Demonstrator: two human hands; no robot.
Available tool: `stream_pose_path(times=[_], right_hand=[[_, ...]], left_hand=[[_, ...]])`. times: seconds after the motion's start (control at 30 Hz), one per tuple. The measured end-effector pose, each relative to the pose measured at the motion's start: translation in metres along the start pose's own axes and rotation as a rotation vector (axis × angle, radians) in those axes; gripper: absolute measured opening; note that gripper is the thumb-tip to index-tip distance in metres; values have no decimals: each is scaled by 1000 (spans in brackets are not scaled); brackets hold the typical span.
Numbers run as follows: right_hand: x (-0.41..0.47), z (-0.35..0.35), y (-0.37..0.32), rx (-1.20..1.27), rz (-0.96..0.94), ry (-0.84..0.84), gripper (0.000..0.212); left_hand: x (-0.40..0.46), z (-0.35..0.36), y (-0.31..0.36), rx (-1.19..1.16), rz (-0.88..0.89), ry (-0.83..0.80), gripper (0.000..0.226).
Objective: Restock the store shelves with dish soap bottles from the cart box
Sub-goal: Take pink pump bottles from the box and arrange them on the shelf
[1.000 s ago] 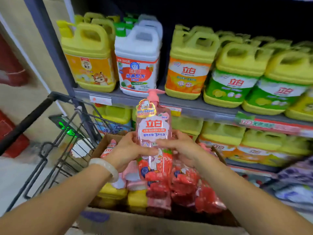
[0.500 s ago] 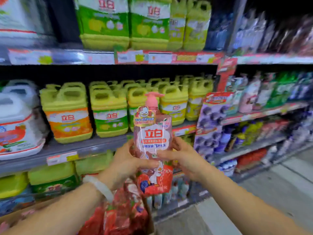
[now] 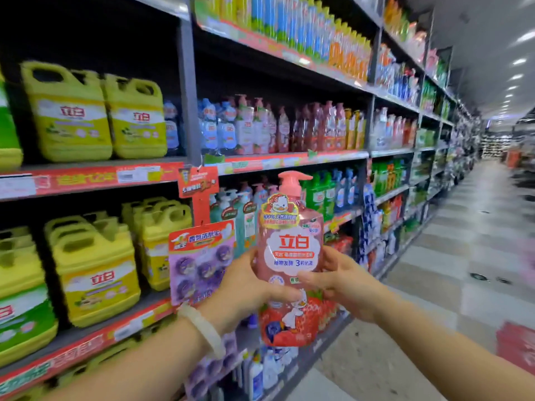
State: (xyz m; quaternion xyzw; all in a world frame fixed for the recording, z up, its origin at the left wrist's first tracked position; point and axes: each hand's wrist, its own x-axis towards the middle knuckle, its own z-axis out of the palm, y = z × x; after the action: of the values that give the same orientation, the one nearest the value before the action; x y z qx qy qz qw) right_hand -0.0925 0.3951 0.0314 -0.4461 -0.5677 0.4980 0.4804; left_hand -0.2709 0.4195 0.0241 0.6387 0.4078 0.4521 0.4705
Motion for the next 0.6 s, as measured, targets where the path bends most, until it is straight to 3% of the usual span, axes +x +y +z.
stream_pose_path(times=[0.1,0.2,0.4,0.6], right_hand=[[28,-45,-9,-18,-20,70,39],[64,-87,-18,-35,-56,125,35],[185,-170,-46,-65,-133,164,36],[317,-233,-99,-103,-244,116,23]], left_hand=[[52,30,12,9,50,-39,62],[112,52,18,33,91,-80,78],[258,81,40,38,217,-92,59],[409,81,77,73,297,-34,79]])
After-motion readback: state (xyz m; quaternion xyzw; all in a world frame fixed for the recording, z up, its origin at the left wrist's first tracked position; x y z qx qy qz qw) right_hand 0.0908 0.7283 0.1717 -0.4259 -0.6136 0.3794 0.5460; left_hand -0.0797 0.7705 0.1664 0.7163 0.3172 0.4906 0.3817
